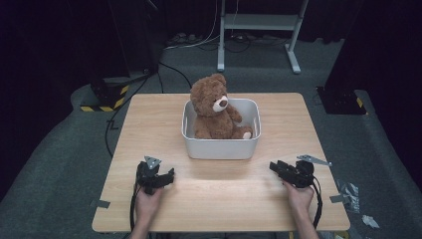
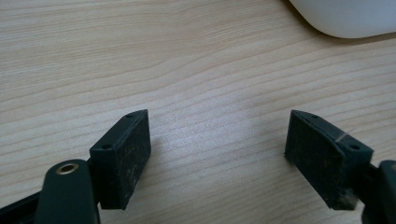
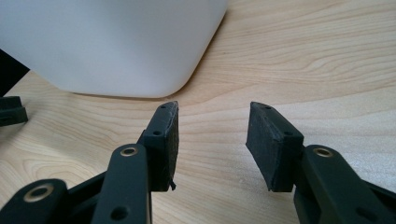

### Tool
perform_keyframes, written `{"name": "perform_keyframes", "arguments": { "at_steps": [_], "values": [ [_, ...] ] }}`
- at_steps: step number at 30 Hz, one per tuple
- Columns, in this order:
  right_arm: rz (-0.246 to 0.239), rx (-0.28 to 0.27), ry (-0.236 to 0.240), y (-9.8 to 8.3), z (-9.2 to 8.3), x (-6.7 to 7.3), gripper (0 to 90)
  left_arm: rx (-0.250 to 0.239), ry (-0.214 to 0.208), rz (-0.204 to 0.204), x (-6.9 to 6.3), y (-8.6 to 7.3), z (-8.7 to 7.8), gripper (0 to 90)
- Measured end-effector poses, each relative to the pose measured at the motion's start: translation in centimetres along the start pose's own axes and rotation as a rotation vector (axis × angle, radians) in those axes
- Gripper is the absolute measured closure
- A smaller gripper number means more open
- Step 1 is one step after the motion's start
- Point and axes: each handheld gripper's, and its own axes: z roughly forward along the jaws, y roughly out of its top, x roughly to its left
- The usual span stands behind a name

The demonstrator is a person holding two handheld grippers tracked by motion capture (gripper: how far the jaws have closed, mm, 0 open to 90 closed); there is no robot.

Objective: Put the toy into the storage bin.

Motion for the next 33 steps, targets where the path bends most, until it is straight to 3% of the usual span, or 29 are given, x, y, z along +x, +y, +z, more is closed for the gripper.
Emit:
{"name": "perform_keyframes", "arguments": {
  "at_steps": [18,23,33],
  "values": [
    [-0.088,0.069,-0.139,-0.4,1.3,-0.1,52.0,-0.001,-0.001,0.0,0.0,0.0,0.0,22.4],
    [-0.161,0.099,-0.196,-0.4,1.6,0.4,51.4,-0.001,-0.001,0.0,0.0,0.0,0.0,22.4],
    [-0.249,0.125,-0.273,-0.3,2.0,1.1,49.6,-0.001,-0.001,0.0,0.0,0.0,0.0,22.4]
  ]
}}
